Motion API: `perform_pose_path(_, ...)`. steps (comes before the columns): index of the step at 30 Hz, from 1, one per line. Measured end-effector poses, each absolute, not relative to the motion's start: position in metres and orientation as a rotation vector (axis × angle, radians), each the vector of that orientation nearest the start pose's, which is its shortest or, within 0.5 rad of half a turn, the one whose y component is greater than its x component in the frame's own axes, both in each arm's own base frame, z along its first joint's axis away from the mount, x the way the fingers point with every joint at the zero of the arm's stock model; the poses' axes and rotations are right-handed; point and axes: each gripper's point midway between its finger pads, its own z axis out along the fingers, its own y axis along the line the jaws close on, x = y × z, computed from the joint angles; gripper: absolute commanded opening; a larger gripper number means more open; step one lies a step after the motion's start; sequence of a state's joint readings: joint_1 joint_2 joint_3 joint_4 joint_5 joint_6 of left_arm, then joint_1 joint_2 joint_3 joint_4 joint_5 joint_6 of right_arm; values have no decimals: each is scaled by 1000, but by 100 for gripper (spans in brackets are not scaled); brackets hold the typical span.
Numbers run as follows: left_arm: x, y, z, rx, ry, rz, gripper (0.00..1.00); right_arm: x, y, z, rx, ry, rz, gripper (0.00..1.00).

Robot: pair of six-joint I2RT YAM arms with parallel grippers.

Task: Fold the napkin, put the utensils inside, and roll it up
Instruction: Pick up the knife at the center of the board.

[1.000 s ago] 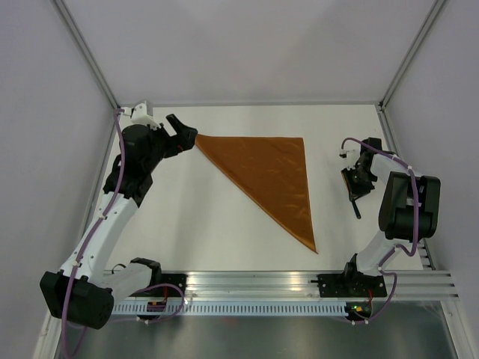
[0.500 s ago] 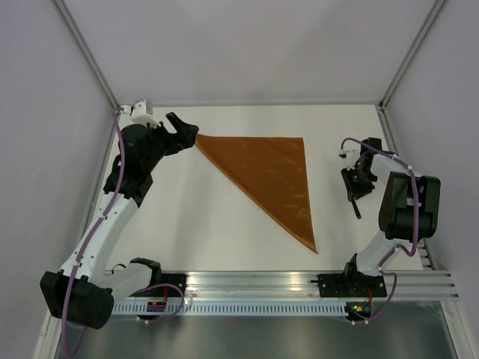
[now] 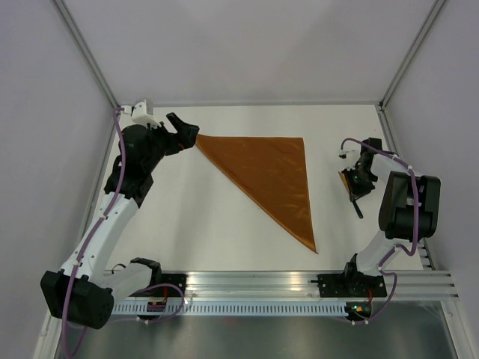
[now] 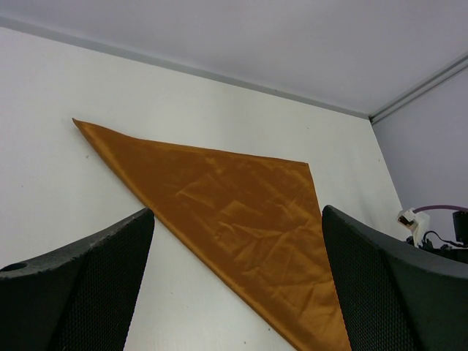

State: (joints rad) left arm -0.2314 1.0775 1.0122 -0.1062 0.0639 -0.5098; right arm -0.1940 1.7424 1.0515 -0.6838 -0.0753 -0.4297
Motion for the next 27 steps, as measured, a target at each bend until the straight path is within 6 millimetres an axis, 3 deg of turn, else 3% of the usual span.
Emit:
perform_pose_path(4, 364, -118, 313, -198, 1765, -597, 100, 297, -62, 11, -367, 2908, 22, 1)
perform_pose_path(14, 363, -121, 313, -186, 1768, -611, 100, 302, -57, 12, -365, 2907, 85, 0)
perform_pose_path(27, 363, -121, 313, -186, 1767, -610, 100, 320, -57, 29, -368, 2865, 95, 0)
